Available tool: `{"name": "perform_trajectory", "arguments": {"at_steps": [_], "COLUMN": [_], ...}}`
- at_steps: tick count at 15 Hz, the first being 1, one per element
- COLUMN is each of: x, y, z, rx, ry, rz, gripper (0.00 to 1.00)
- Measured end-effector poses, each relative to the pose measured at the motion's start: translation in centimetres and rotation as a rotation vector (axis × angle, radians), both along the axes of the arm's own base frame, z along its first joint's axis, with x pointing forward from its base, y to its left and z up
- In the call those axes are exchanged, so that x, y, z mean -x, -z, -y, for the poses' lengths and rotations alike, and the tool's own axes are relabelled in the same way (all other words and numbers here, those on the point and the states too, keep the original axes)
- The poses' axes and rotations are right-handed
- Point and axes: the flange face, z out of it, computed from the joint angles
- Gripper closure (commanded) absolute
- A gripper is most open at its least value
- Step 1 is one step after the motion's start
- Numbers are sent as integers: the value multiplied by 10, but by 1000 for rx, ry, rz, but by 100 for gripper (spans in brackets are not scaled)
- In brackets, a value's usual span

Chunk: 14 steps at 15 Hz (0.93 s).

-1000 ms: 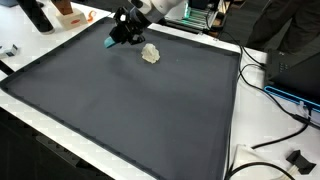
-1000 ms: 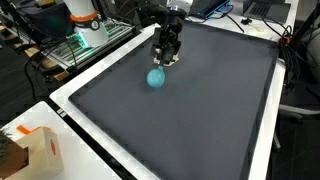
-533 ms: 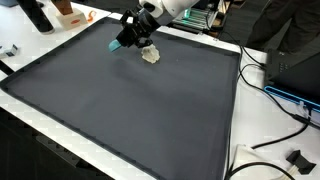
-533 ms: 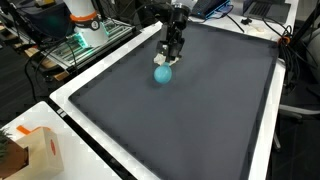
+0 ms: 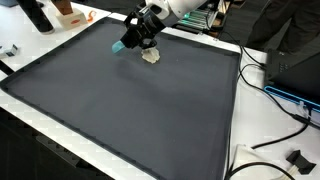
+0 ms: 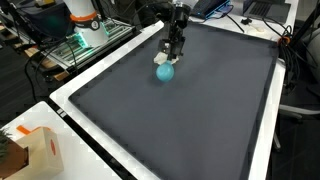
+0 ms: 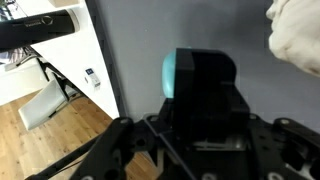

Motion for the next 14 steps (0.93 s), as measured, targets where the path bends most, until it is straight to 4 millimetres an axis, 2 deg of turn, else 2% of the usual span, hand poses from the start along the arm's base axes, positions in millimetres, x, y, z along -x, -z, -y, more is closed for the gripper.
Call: {"name": "perform_trajectory", "arguments": {"at_steps": [7, 11, 14], "x": [6, 10, 14], "y": [-11, -32, -56], "z": [-6, -2, 4], "rx": [-6, -40, -101], "ry": [-65, -106, -124], "rz": [-41, -75, -101], "gripper": [75, 75, 75]}}
